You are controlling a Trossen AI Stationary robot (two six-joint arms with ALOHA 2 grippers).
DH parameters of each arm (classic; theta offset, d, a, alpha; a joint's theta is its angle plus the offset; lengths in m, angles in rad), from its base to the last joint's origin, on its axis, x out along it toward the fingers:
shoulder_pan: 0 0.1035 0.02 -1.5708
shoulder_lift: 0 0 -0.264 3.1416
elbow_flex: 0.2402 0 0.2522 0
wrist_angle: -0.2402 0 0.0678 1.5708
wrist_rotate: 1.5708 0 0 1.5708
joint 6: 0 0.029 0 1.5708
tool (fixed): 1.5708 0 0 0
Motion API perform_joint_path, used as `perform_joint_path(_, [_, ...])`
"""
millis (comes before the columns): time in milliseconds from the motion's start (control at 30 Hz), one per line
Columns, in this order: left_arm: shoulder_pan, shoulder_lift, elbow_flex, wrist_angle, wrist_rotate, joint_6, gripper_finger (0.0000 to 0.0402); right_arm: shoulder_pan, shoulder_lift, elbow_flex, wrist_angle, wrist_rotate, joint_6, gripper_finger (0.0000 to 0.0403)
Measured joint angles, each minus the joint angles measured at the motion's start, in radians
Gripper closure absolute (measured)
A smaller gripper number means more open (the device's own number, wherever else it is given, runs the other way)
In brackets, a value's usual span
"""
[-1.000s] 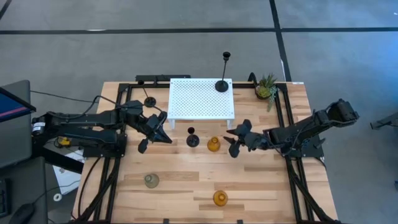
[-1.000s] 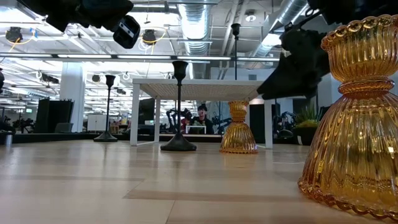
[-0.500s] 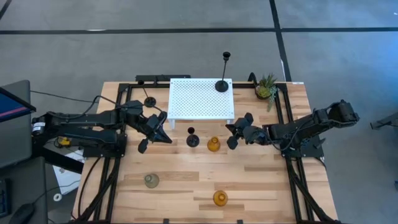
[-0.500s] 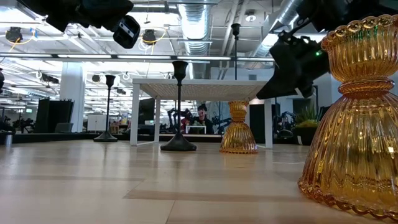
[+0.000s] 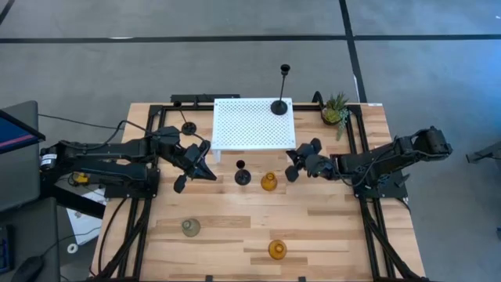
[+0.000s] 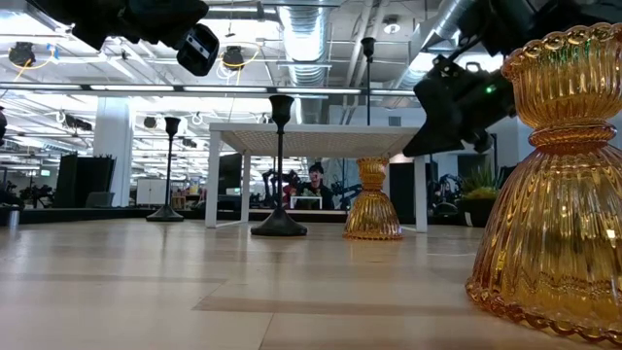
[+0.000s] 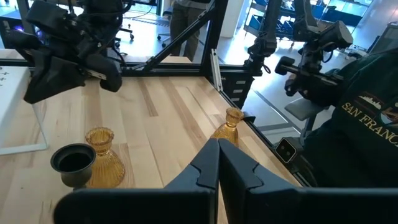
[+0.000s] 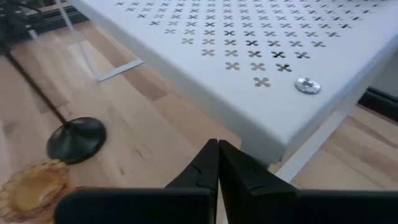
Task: Pick & Place candle stick holders
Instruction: Put the top orange candle holder on the shelf
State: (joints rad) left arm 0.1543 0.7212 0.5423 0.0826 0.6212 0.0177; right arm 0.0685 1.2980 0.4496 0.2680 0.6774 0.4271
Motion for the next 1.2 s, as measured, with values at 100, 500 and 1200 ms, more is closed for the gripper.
perform_joint_path(100, [0.000,0.000,0.000,0.000,0.000,0.000,0.0398,-0.007,0.000,0.000,-0.002,0.005,0.000,0.0403])
perform_joint_path(500, [0.000,0.000,0.000,0.000,0.000,0.000,0.0398,0.071,0.000,0.000,0.001,-0.335,0.008,0.0403])
perform_joint_path(1200, [0.000,0.000,0.000,0.000,0.000,0.000,0.0398,0.213,0.072,0.044,-0.030,-0.256,0.105,0.0403])
